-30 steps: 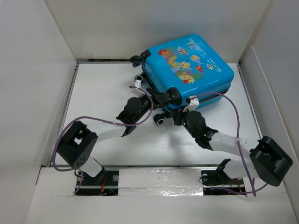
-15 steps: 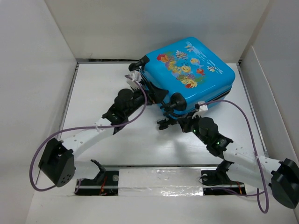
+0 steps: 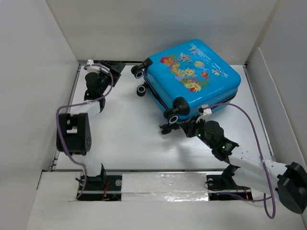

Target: Pack the luggage

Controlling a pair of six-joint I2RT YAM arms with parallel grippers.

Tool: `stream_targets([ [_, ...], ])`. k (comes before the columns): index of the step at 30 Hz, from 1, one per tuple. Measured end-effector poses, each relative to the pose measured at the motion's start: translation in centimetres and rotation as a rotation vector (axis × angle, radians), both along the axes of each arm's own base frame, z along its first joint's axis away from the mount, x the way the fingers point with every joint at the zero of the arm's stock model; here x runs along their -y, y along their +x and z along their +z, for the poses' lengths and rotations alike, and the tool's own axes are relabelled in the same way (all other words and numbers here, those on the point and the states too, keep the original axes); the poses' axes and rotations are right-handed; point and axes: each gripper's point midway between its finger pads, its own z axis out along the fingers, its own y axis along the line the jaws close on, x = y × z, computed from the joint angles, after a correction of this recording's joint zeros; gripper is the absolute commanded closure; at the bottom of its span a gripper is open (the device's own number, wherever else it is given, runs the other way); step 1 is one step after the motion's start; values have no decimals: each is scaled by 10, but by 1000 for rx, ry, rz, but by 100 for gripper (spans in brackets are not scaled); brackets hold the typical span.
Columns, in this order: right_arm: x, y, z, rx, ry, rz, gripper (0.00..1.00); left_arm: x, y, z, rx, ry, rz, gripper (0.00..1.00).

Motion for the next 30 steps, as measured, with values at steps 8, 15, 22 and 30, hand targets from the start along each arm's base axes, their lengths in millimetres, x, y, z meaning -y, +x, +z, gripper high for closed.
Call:
stream_targets([
  [8, -6, 0, -1, 2, 9, 24, 100, 33, 38, -53, -62, -129, -198, 1],
  [15, -9, 0, 0, 4, 15, 38, 100, 55, 55, -26, 23, -155, -257, 1],
  [22, -12, 0, 1, 6, 24, 50, 100, 62, 75, -38, -1, -205, -247, 4],
  [30, -13, -1, 1, 4, 29, 52, 100, 81, 81, -37, -16, -231, -253, 17],
])
